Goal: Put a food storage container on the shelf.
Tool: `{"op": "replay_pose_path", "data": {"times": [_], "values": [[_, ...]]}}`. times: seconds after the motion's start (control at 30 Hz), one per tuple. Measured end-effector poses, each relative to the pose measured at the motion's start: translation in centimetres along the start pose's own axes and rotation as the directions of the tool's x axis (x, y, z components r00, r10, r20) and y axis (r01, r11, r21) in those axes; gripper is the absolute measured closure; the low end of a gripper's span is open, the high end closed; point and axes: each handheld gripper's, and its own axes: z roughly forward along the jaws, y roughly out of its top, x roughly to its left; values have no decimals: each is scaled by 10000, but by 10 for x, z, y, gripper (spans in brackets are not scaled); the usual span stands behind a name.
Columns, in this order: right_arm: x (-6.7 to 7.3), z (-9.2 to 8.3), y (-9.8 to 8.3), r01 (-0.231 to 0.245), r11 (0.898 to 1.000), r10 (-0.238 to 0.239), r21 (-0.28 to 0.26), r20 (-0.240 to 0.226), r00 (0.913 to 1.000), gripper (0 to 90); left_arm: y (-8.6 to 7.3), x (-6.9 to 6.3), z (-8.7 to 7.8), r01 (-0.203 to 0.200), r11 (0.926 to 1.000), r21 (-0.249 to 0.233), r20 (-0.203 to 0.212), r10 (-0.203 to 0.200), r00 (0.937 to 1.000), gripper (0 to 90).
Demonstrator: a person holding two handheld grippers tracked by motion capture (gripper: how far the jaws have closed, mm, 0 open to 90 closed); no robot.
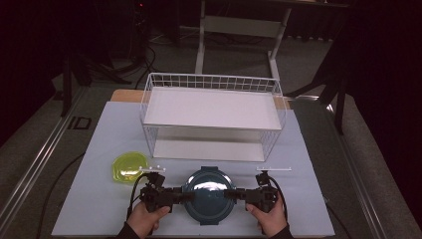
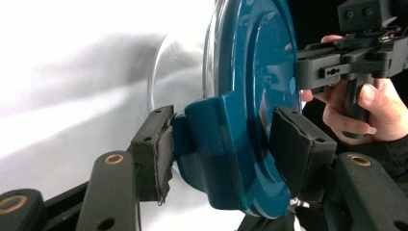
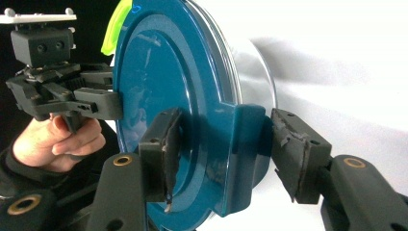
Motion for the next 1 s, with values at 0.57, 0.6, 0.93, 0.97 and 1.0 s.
{"op": "replay_pose_path", "data": {"times": [0.57,0.6,0.93,0.97,1.0], "values": [[22,-16,1,1224,9899,-1209,-714,255,9923,456,8,-20,-11,-443,9972,-598,-155,434,9989,462],[23,-17,2,1230,9896,-1215,-745,245,9923,457,10,-21,-12,-486,9972,-576,-147,478,9987,462],[42,-35,18,1584,9795,-1565,-1245,245,9874,457,33,-40,-28,-803,9914,-1031,-55,802,9968,473],[44,-37,20,1618,9781,-1597,-1306,268,9868,457,36,-42,-30,-851,9907,-1062,-32,853,9964,473],[46,-39,22,1652,9770,-1630,-1347,269,9863,457,39,-43,-31,-859,9901,-1107,-10,863,9963,475]]}}
